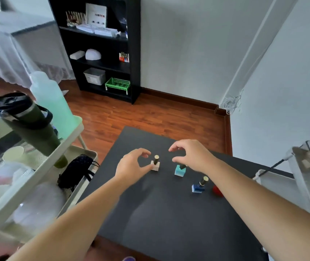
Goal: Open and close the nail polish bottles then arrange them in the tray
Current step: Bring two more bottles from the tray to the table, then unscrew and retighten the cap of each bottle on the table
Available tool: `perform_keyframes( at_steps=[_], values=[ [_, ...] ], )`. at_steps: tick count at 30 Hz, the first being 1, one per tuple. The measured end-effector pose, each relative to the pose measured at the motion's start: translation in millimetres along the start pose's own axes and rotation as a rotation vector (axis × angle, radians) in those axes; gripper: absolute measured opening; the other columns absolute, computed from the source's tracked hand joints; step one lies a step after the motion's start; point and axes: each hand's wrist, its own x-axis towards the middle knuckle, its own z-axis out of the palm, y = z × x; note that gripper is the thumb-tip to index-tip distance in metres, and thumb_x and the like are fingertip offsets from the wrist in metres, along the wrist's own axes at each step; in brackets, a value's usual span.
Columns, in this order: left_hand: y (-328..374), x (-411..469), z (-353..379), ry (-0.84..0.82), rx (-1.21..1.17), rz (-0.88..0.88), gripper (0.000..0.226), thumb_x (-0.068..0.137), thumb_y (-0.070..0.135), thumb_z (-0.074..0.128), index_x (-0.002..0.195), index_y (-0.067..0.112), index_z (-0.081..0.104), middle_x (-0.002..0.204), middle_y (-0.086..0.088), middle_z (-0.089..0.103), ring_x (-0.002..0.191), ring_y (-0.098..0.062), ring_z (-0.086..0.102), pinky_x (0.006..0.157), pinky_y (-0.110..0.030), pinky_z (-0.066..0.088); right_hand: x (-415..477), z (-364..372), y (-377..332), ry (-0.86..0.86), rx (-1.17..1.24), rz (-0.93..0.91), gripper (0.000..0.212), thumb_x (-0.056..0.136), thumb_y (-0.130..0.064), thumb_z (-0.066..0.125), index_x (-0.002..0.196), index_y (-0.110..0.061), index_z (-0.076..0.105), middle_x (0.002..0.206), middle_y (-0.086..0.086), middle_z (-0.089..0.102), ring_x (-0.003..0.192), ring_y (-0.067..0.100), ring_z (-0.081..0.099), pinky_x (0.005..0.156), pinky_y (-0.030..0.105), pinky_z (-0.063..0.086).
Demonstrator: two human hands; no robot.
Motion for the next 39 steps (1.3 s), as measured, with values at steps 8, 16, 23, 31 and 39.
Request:
perform_keyframes(
  at_steps=[8,16,23,31,39],
  values=[
    [-46.5,17.2,29.0,-0.194,-0.218,-0.100,0.048,0.072,0.026,0.079,0.114,0.036,0.059,0.116,0.019,0.064,0.089,-0.015,0.064,0.081,-0.018,0.045,32.0,38.0,-10.7,-0.137,-0.146,-0.028,0.043,0.084,-0.028,0.064,0.124,-0.035,0.052,0.131,-0.010,0.056,0.121,0.012,0.049,0.104,0.037,0.040],
    [-53.5,31.0,40.5,-0.228,-0.319,-0.102,0.021,0.075,0.022,0.076,0.089,0.038,0.071,0.085,0.016,0.072,0.062,0.004,0.059,0.070,-0.022,0.052,57.1,58.2,-19.4,-0.128,-0.220,-0.065,0.020,0.083,-0.011,0.061,0.099,-0.021,0.070,0.101,0.001,0.069,0.095,0.021,0.061,0.089,0.037,0.048],
    [-59.9,25.2,45.1,-0.173,-0.312,-0.051,0.017,0.075,0.023,0.076,0.088,0.034,0.072,0.085,0.020,0.071,0.083,0.007,0.061,0.077,-0.018,0.049,56.7,64.5,-20.2,-0.093,-0.314,0.005,0.026,0.083,-0.038,0.063,0.093,-0.014,0.064,0.081,-0.003,0.063,0.075,0.017,0.056,0.069,0.027,0.045],
    [-58.5,21.1,48.3,-0.126,-0.251,-0.004,0.016,0.078,0.023,0.072,0.091,0.032,0.071,0.087,0.018,0.071,0.084,0.001,0.062,0.074,-0.021,0.049,56.4,58.5,-23.2,-0.172,-0.399,-0.135,0.017,0.087,-0.026,0.059,0.098,-0.015,0.065,0.091,0.004,0.066,0.087,0.023,0.060,0.079,0.035,0.048],
    [-56.4,16.3,51.5,-0.070,-0.220,0.001,0.017,0.079,0.023,0.071,0.092,0.033,0.071,0.086,0.017,0.071,0.078,-0.001,0.061,0.071,-0.022,0.048,60.3,54.8,-24.0,-0.209,-0.381,-0.197,0.021,0.083,-0.018,0.059,0.102,-0.026,0.055,0.093,-0.003,0.058,0.089,0.020,0.057,0.077,0.037,0.050]
  ],
)
